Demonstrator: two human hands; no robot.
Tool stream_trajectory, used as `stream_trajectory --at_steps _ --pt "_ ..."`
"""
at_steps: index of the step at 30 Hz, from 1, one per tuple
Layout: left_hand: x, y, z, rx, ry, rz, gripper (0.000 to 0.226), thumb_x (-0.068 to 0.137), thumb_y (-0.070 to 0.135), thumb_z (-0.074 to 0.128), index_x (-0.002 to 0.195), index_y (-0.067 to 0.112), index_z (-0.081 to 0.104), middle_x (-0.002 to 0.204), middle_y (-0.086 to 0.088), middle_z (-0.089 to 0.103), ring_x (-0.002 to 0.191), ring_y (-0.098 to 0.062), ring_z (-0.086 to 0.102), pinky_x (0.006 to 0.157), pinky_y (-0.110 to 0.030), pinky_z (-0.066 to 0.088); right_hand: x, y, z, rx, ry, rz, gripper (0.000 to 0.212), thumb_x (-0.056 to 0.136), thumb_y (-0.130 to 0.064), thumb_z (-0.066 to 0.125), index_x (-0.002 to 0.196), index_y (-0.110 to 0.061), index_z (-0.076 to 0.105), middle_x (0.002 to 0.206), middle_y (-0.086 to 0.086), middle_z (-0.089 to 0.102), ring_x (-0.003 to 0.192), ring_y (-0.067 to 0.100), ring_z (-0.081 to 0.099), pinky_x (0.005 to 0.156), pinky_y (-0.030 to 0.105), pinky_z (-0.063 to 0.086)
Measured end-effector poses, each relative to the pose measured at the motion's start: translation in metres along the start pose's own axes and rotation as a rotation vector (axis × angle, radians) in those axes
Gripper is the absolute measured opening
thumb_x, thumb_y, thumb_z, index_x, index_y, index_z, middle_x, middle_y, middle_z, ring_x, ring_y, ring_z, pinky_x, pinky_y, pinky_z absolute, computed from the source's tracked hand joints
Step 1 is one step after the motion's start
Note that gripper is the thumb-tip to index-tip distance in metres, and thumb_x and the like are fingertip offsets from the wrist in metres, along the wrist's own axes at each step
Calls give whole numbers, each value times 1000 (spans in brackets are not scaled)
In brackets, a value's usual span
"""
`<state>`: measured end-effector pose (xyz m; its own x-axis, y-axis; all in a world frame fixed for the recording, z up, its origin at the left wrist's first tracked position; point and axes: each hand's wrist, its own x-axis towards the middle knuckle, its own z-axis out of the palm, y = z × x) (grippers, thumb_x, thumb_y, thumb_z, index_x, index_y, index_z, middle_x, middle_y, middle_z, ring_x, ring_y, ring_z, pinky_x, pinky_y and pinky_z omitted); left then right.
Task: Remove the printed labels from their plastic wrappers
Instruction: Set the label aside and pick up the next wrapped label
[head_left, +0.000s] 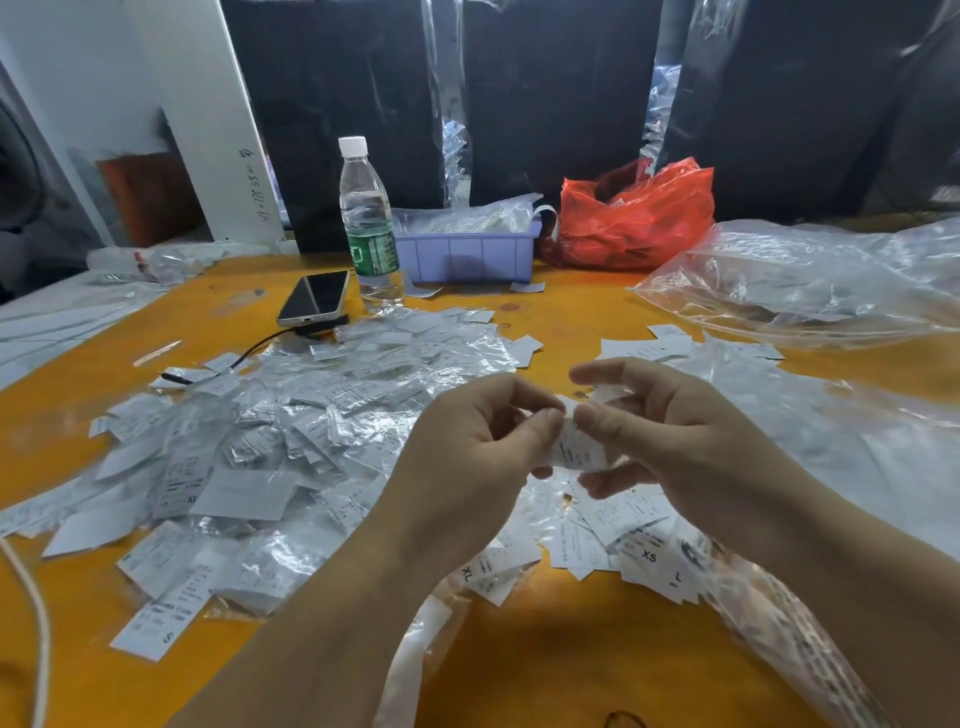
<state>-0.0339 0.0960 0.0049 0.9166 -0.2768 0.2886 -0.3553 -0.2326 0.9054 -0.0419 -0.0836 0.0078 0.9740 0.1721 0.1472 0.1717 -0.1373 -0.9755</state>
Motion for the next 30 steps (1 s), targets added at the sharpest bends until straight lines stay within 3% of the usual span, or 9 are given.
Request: stream_trajectory --at_steps 4,10,15,19,23,30 --pt "1 -2 1 -26 52 -25 9 93 15 64 87 17 70 70 5 69 57 -2 62 50 -11 43 1 1 -4 -11 110 -68 21 89 -3 63 108 -11 64 76 20 69 60 23 65 58 32 59" --pt "2 -5 3 -42 99 -64 9 94 16 62 87 16 68 72 9 69 58 0 62 50 -11 44 1 4 1 -32 149 -92 15 95 -5 55 99 -14 66 74 10 72 61 23 67 58 33 59" --pt "3 -5 5 -46 72 -61 9 95 19 62 89 22 69 72 6 69 59 0 62 51 -12 44 4 1 -3 33 132 20 14 89 -18 65 101 -12 67 76 6 70 70 18 68 62 36 60" --pt "0 -3 8 -55 20 -33 9 95 21 62 101 26 65 68 3 68 61 -1 64 51 -11 43 3 1 -4 79 78 50 8 85 -6 68 92 -6 69 84 10 72 77 22 70 61 32 58" --pt "-2 -1 8 -80 -33 -11 17 94 19 63 109 27 62 64 9 67 56 1 60 49 -8 41 2 1 -5 149 115 26 18 78 1 71 92 -10 69 85 7 72 76 22 71 58 27 55" --pt "0 0 2 -55 -122 28 21 92 22 66 112 28 61 66 11 66 57 0 59 52 -11 42 1 -3 -5 274 41 24 51 56 -10 76 106 -10 65 73 6 68 69 23 71 56 26 55"
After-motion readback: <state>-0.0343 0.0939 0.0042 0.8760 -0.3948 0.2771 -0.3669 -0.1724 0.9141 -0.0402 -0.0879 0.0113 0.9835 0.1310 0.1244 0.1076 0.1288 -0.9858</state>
